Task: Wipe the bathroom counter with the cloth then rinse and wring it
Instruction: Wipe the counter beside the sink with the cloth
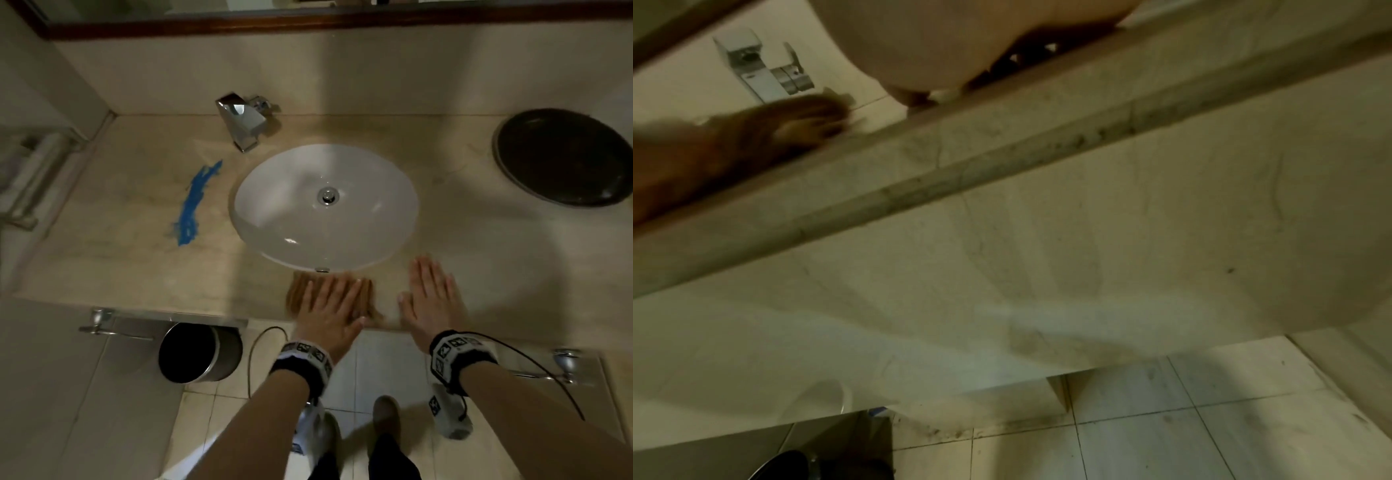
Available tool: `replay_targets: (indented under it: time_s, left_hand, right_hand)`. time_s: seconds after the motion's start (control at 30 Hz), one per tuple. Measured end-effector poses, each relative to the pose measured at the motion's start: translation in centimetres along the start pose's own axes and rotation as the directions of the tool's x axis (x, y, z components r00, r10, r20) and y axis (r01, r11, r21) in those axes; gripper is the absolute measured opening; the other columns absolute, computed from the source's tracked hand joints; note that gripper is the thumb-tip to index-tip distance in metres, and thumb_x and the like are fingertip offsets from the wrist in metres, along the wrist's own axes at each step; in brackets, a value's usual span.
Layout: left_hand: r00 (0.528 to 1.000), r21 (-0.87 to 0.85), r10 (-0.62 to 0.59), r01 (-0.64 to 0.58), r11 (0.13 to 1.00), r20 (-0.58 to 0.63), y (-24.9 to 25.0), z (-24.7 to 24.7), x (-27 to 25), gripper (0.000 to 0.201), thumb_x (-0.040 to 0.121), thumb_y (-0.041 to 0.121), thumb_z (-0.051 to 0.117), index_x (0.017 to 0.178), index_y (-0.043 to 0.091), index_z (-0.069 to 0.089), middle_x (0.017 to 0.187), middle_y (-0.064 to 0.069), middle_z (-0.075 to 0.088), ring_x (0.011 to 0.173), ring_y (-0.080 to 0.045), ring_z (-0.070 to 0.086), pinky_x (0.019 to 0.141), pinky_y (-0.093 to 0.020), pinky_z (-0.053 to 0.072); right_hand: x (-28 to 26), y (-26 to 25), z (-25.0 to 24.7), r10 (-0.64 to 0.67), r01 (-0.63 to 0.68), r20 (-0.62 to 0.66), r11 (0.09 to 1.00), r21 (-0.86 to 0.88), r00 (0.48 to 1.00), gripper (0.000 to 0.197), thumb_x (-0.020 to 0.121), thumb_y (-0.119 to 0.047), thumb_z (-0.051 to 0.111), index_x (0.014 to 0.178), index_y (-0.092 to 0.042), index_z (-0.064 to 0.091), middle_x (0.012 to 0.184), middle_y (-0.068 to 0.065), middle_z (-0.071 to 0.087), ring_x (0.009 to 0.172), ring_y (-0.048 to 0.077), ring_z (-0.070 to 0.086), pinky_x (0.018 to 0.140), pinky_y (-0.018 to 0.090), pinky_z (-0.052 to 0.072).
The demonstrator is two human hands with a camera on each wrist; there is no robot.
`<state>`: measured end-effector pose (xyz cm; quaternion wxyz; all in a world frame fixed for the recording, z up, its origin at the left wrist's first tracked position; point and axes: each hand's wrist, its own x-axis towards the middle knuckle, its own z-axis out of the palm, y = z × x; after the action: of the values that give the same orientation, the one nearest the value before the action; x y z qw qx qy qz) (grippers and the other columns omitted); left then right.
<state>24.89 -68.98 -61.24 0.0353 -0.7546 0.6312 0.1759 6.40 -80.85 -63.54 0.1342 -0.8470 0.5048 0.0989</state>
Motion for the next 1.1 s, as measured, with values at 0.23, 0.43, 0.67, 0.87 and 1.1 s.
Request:
replay_targets:
  time_s: [0.23,0.43,0.67,0.87,1.1]
  left_hand:
    - [0.928,-0.022,-0.372,0.372,0.928,-0.011,-9.2,-1.2,-0.9,0.077,0.084,0.067,0.000,0.150,0.031,-0.017,0.159,0.001,-0.018,0.147,-0.025,-0.012,0.114,-0.051,-0.016]
    - [0.998,-0.072,-0.039,0.043,0.996,0.051,2.5,-0.6,1.0,0.074,0.084,0.069,-0.006,0.148,0.033,-0.017,0.157,0.005,-0.024,0.144,-0.022,-0.023,0.113,-0.051,-0.018]
    - [0.997,-0.030,-0.057,0.058,0.998,0.049,-1.5,-1.4,2.0,0.066,0.095,0.060,0.013,0.148,0.036,-0.017,0.157,0.009,-0.024,0.146,-0.019,-0.019,0.114,-0.046,-0.018]
    - [0.993,-0.145,-0.083,0.095,0.985,0.082,6.9,-0.8,3.4,0.069,0.095,0.062,0.006,0.147,0.029,-0.022,0.153,0.003,-0.032,0.141,-0.023,-0.030,0.111,-0.052,-0.022]
    - [0.998,-0.021,-0.034,0.035,0.999,0.058,-0.7,-0.2,0.3,0.065,0.096,0.059,0.011,0.148,0.036,-0.019,0.157,0.009,-0.025,0.145,-0.018,-0.021,0.115,-0.048,-0.016]
  right_hand:
    - [-0.2,-0.5,-0.3,0.021,-0.022,-0.015,1.000,-0.010,1.000,0.072,0.085,-0.048,-0.010,0.150,-0.017,-0.017,0.157,0.001,-0.025,0.146,0.016,-0.019,0.118,0.041,-0.012]
    - [-0.3,-0.4,-0.2,0.012,-0.013,-0.034,0.999,-0.040,0.999,0.069,0.089,-0.050,-0.008,0.149,-0.018,-0.021,0.156,0.000,-0.028,0.143,0.013,-0.024,0.118,0.041,-0.011]
    - [-0.2,-0.7,-0.5,0.021,-0.021,-0.001,0.998,-0.051,1.000,0.076,0.084,-0.049,-0.009,0.151,-0.014,-0.013,0.159,0.004,-0.018,0.147,0.018,-0.014,0.119,0.042,-0.009]
    - [0.0,-0.4,0.0,0.030,-0.027,0.020,0.993,-0.112,0.999,0.072,0.094,-0.049,0.008,0.150,-0.013,-0.019,0.155,0.004,-0.029,0.145,0.020,-0.022,0.118,0.043,-0.011]
    - [-0.2,-0.5,-0.1,0.018,-0.019,-0.020,0.998,-0.053,1.000,0.069,0.094,-0.049,0.008,0.152,-0.015,-0.012,0.160,0.002,-0.017,0.147,0.017,-0.014,0.119,0.042,-0.007]
